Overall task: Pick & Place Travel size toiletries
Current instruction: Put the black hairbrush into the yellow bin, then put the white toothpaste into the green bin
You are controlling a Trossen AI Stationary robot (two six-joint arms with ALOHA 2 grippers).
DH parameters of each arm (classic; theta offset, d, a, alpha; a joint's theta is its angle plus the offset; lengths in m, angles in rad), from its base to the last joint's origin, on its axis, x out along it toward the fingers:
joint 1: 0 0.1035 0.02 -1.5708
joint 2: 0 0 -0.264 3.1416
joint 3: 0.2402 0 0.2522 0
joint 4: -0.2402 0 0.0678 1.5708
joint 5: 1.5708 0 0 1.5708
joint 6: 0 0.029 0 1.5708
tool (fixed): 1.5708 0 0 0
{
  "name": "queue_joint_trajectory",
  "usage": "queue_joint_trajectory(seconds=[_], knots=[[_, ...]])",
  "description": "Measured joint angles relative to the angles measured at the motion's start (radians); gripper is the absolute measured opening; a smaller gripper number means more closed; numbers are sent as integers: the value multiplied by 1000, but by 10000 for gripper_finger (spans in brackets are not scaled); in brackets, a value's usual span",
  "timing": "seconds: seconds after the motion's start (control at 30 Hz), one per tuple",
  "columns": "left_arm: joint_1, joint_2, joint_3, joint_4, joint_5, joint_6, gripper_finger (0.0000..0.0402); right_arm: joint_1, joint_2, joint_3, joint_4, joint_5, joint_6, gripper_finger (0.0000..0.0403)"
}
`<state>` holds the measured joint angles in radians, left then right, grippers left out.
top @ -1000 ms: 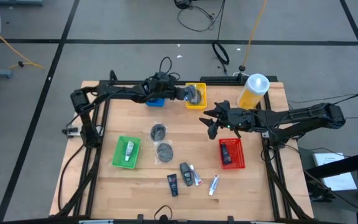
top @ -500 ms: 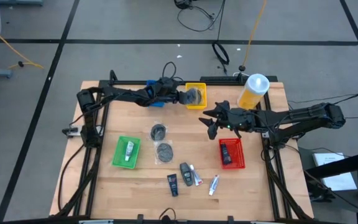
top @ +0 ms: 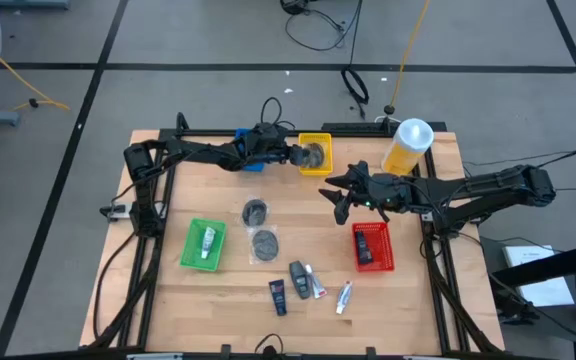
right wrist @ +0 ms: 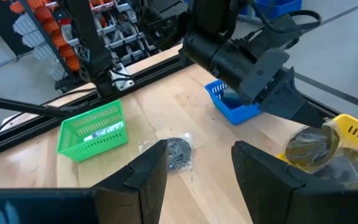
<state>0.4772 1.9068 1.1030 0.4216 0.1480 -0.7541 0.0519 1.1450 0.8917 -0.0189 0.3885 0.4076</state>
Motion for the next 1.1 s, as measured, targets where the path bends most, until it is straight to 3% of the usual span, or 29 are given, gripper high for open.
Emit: queue_joint_trajectory(seconds=[0.2,0.53,0.73,0.87,1.1], knots=[[12,-40,0,0,46,15,229,30,0,0,0,0,0,171],[-15,-60,31,-41,112,49,172,62,0,0,0,2,0,171],[-33,-210,53,-387,123,207,130,107,0,0,-8,0,0,171],[-84,-345,53,-643,19,309,107,135,0,0,-23,-1,-4,171],[-234,-487,53,-896,-132,280,93,157,0,0,-50,-1,-8,171]])
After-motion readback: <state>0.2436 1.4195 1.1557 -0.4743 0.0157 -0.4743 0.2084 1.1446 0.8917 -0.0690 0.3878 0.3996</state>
